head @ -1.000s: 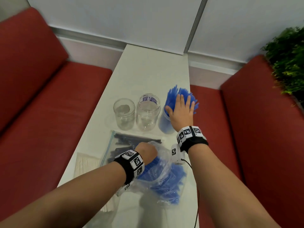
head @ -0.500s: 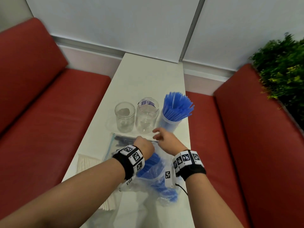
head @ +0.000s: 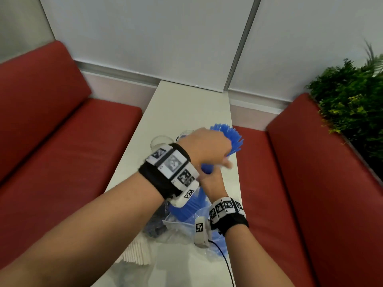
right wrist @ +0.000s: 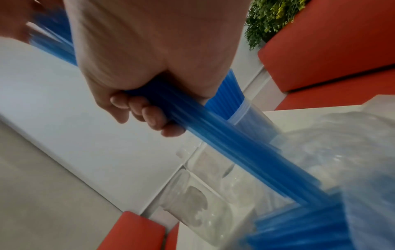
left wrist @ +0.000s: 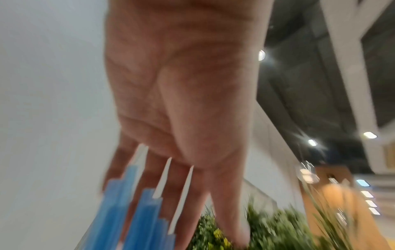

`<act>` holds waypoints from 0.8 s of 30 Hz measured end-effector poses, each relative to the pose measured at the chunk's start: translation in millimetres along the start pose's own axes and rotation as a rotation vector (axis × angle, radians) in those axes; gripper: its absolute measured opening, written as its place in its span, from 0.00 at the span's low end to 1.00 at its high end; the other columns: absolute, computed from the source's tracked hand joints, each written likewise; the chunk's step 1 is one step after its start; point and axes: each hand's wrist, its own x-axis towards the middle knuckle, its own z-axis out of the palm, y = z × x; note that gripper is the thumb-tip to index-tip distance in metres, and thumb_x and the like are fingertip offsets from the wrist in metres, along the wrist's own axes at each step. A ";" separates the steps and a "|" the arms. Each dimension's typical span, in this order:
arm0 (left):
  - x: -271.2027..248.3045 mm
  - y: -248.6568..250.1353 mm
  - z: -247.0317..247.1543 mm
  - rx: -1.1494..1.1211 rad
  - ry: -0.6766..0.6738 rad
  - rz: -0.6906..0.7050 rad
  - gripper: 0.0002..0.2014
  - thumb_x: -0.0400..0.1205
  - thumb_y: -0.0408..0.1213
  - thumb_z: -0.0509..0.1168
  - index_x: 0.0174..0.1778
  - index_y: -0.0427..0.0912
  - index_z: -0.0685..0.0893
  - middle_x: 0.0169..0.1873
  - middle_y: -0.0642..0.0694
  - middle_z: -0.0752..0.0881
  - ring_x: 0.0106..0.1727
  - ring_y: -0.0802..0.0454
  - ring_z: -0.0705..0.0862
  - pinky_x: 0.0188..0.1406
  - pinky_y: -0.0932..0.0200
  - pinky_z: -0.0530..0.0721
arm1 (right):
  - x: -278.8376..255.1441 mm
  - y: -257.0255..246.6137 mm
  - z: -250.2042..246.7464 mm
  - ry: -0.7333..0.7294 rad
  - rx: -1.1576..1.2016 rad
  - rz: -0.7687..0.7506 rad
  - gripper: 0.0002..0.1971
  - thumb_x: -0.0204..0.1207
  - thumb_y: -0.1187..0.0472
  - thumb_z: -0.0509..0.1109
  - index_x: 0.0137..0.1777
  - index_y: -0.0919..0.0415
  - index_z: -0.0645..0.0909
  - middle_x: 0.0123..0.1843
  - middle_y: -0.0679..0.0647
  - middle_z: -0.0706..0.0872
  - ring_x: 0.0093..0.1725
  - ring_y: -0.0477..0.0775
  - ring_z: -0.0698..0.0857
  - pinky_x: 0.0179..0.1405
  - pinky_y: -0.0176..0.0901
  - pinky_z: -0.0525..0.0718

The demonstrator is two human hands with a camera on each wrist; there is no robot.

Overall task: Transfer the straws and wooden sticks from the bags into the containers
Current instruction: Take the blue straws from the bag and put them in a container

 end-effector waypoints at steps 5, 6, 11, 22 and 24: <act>-6.0 -3.9 -6.4 -0.305 0.089 0.026 0.25 0.83 0.64 0.54 0.45 0.49 0.88 0.35 0.52 0.87 0.37 0.55 0.83 0.41 0.53 0.83 | 1.6 -32.5 1.0 0.052 0.116 -0.114 0.16 0.78 0.77 0.70 0.36 0.57 0.76 0.30 0.46 0.79 0.31 0.45 0.79 0.35 0.41 0.80; -7.0 -3.1 -0.7 -0.341 0.072 0.040 0.24 0.84 0.63 0.55 0.46 0.50 0.89 0.37 0.53 0.88 0.39 0.56 0.84 0.44 0.54 0.83 | 2.9 -38.1 0.1 0.056 0.094 -0.129 0.18 0.77 0.80 0.69 0.36 0.56 0.75 0.32 0.47 0.79 0.33 0.47 0.80 0.39 0.44 0.82; -9.0 -14.7 12.5 -1.224 0.460 -0.067 0.19 0.86 0.57 0.56 0.64 0.54 0.86 0.56 0.58 0.89 0.57 0.66 0.85 0.63 0.63 0.80 | -0.7 -53.6 -16.3 0.036 0.193 -0.136 0.22 0.79 0.71 0.71 0.27 0.57 0.69 0.19 0.48 0.69 0.20 0.46 0.68 0.27 0.42 0.68; -21.3 -22.5 111.3 -2.168 -0.265 -0.635 0.26 0.89 0.51 0.54 0.57 0.29 0.83 0.55 0.33 0.86 0.61 0.36 0.84 0.69 0.40 0.78 | 3.4 -104.8 -45.9 0.090 0.632 -0.356 0.25 0.77 0.56 0.80 0.26 0.53 0.68 0.23 0.51 0.67 0.22 0.53 0.67 0.28 0.45 0.74; -16.7 -17.1 116.1 -2.375 -0.284 -0.673 0.22 0.88 0.43 0.59 0.48 0.24 0.86 0.50 0.29 0.87 0.54 0.33 0.88 0.61 0.40 0.85 | 3.1 -104.7 -41.8 0.132 0.647 -0.355 0.24 0.77 0.56 0.79 0.26 0.53 0.69 0.23 0.51 0.68 0.22 0.52 0.68 0.29 0.45 0.75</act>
